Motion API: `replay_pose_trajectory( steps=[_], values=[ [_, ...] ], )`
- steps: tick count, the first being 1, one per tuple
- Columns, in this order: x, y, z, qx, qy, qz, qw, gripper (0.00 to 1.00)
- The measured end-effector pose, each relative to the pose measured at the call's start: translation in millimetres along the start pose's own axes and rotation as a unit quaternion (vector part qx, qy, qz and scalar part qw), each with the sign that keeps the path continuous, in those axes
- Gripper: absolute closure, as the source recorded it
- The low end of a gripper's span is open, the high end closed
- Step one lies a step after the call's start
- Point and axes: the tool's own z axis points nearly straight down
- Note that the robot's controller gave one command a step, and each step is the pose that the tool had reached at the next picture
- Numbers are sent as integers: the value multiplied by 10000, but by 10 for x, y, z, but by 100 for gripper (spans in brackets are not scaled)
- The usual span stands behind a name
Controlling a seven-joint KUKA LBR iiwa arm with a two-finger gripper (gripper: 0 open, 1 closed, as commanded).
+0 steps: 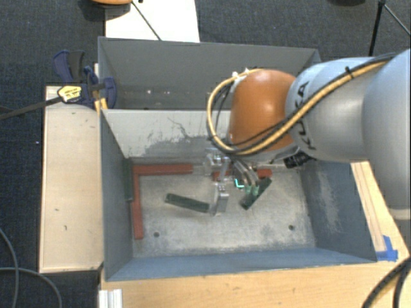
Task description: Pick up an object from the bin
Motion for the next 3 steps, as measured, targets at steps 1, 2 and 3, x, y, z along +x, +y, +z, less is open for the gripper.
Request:
replay_pose_trajectory(
  steps=[1, 2, 3],
  values=[
    [-21, -4, -39, -3, -38, 12, 10000, 0],
    [-245, 400, 616, -2, -28, -1033, 9946, 100],
    [-251, 397, 616, -3, -41, -1015, 9948, 0]
  ],
)
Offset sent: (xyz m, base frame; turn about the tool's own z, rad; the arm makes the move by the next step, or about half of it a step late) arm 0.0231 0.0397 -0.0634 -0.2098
